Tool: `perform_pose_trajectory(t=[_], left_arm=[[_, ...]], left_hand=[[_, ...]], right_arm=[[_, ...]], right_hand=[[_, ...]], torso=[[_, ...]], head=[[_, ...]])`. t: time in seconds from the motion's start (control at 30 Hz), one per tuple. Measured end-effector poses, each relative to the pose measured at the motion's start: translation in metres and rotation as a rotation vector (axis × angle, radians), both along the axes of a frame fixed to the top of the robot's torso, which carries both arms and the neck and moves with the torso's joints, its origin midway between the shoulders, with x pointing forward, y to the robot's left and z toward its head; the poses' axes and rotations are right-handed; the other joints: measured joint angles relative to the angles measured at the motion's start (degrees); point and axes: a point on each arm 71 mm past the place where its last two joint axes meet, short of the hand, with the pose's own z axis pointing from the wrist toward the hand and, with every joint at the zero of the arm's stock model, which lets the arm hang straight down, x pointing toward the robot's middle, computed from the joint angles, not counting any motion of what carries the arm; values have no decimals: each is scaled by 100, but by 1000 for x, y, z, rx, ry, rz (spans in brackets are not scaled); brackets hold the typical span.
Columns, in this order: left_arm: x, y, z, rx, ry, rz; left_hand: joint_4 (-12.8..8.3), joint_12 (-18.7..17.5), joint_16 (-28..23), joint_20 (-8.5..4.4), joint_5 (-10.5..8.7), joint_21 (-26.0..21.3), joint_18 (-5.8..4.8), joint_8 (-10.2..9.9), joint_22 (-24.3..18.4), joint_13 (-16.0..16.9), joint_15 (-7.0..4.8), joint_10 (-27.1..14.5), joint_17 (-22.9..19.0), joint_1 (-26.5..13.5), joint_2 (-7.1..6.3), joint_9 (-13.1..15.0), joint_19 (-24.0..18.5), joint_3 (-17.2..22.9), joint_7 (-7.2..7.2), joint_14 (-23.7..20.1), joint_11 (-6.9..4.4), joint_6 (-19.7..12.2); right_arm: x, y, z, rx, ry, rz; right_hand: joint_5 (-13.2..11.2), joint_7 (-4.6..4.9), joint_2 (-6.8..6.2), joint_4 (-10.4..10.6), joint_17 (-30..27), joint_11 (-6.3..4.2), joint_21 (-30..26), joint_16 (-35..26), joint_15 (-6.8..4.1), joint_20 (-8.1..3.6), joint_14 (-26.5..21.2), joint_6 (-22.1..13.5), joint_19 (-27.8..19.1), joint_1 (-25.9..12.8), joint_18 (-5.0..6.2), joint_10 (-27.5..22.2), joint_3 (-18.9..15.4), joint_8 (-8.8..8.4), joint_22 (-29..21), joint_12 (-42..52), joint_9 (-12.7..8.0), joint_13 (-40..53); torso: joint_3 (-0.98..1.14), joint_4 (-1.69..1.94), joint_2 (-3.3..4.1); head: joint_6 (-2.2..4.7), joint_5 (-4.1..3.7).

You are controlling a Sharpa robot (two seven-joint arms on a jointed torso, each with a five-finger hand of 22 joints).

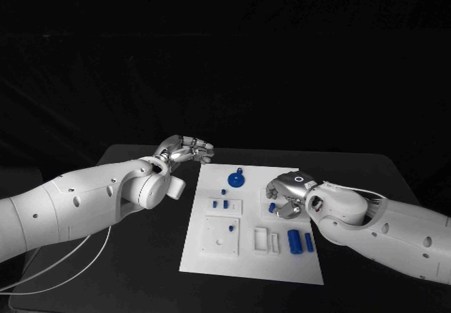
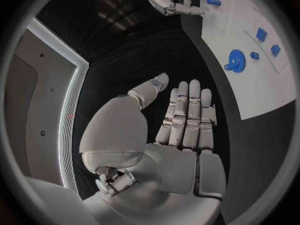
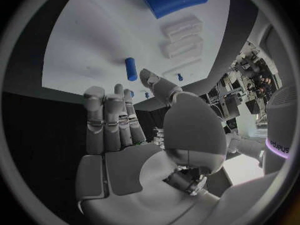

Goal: Assemble the parts on the task board

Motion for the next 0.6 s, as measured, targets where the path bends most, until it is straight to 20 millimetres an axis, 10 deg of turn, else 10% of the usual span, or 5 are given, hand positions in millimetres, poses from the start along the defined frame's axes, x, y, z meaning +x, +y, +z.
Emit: perform_pose_trajectory(t=[0.6], left_arm=[[0,0,0,0,1,-1]], left_hand=[[0,0,-17,0,0,0,-2,0,3,0,0,0,6,-22,22,0,0,0,0,0,0,0]], right_arm=[[-1,3,-14,-24,32,2]], right_hand=[[0,-11,213,348,-12,-145,0,0,-76,11,4,281,12,213,1,417,349,205,-1,201,85,32]], torso=[[0,-6,-2]], head=[[-33,19]])
